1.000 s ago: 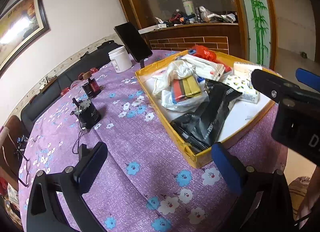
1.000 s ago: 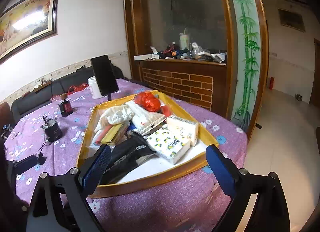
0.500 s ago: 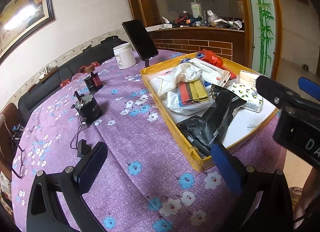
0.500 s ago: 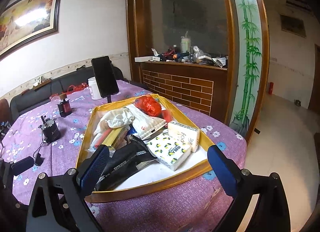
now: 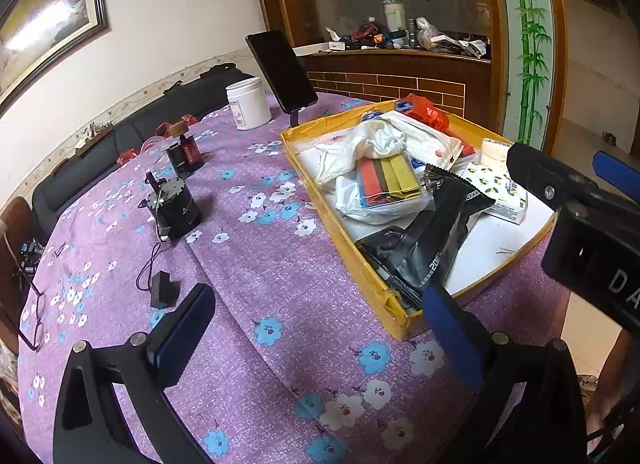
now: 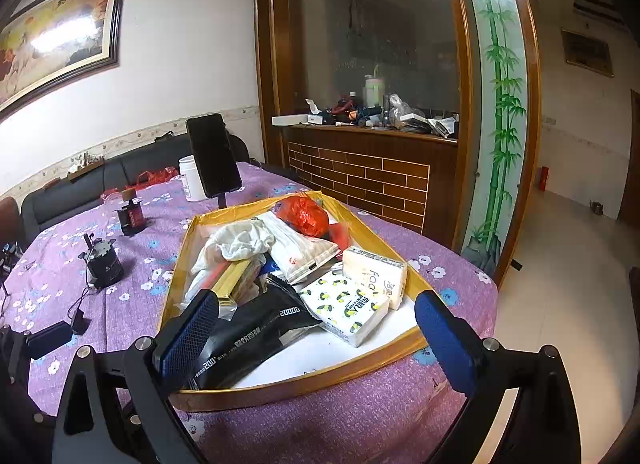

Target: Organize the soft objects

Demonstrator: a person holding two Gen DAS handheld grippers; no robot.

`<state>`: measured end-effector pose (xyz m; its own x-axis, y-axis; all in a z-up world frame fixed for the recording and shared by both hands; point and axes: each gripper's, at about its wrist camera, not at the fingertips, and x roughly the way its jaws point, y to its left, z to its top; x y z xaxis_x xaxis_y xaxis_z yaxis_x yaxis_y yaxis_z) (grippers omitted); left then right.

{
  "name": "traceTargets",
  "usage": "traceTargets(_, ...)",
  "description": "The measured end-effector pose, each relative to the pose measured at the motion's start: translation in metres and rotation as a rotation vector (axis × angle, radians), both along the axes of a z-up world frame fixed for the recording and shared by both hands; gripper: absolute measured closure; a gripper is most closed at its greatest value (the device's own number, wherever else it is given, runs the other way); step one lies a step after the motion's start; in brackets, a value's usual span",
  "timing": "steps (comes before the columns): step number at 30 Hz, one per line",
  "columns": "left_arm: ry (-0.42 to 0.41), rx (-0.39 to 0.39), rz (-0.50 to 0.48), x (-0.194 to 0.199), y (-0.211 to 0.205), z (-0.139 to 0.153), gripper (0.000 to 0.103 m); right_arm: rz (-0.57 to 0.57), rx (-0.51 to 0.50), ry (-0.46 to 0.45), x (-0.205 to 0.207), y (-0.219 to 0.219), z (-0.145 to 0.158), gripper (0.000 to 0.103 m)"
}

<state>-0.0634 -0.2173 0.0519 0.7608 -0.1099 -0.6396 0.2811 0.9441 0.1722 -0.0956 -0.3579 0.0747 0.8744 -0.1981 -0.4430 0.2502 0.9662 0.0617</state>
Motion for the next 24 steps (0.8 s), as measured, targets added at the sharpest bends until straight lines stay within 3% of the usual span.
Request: traceTargets(24, 0.010, -0.025, 0.008, 0.0009, 0.0028, 0.0006, 0.000, 0.004, 0.002, 0.008, 0.0033, 0.0032, -0.0051, 0.003)
